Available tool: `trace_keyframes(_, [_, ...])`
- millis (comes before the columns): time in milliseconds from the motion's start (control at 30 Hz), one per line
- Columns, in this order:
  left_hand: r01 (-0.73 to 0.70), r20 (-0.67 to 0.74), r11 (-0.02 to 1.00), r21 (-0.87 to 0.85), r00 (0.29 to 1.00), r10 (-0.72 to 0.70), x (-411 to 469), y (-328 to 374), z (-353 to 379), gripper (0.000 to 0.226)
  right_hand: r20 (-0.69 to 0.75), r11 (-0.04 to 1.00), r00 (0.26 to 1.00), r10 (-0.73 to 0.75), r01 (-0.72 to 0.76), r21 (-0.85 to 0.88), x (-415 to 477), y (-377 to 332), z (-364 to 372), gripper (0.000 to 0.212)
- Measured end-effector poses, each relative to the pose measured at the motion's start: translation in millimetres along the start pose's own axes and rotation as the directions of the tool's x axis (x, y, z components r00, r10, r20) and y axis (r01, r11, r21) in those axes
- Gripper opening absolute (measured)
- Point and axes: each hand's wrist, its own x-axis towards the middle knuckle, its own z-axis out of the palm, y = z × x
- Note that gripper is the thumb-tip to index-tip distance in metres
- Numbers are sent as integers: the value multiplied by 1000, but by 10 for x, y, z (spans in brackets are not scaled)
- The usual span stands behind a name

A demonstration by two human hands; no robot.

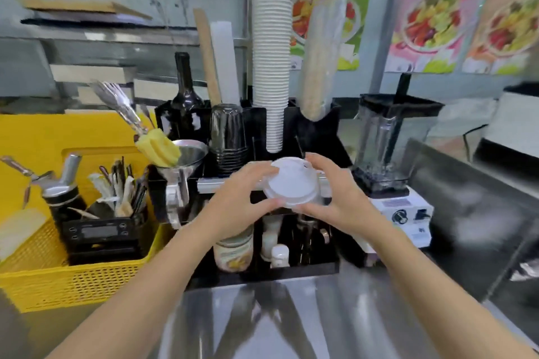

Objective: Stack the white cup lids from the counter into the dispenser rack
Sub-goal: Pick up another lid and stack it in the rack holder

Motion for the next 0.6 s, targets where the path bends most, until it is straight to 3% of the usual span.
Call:
trace_keyframes(267, [3,45,999,38,999,-5,1147,52,452,46,59,981,997,58,-46,-186,590,692,-686,77])
trace_keyframes(400, [31,81,994,107,996,-40,1454,-41,573,47,93,956,985,148,-118,-269,827,942,-714,78])
trace_keyframes(600, [97,116,972,214,986,-123,1566,-299,677,44,167,931,976,140,-72,-357,1017,1117,-612,75])
